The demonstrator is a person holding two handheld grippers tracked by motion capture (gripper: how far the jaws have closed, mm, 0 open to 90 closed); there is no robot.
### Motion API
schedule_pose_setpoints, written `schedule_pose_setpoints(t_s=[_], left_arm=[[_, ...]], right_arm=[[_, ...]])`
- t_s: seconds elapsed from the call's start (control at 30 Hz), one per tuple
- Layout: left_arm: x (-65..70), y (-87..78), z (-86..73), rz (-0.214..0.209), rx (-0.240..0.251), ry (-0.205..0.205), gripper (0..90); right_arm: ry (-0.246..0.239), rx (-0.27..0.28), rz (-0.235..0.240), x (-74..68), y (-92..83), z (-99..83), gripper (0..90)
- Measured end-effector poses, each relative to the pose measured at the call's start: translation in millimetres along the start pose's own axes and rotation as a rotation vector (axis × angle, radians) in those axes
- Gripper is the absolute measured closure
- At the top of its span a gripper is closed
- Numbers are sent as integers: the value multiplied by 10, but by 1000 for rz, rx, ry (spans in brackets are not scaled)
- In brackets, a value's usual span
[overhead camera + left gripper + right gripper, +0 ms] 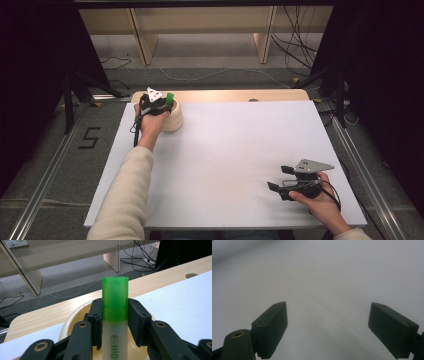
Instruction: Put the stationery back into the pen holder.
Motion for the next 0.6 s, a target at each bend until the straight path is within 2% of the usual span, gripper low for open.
schedule_pose_setpoints(t_s=[0.23, 0.37, 0.6], left_arm=[[4, -13, 4, 6, -13, 14, 657], [-12, -33, -15, 15, -34, 41, 640], [-43, -92, 19, 25, -32, 32, 574]], right_arm=[[-3, -1, -1, 0, -3, 1, 169], [-2, -2, -1, 0, -3, 0, 169], [-3, -1, -1, -1, -4, 2, 169]])
Point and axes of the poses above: each handheld gripper's, and its own axes: y roughly forward along the jaws, z roughly out of its top, x roughly to its right, the point moved 10 cm from there along y, roughly forward along the jaws, and after that the axes turned 9 degrees about x, right-handed, at the moved point
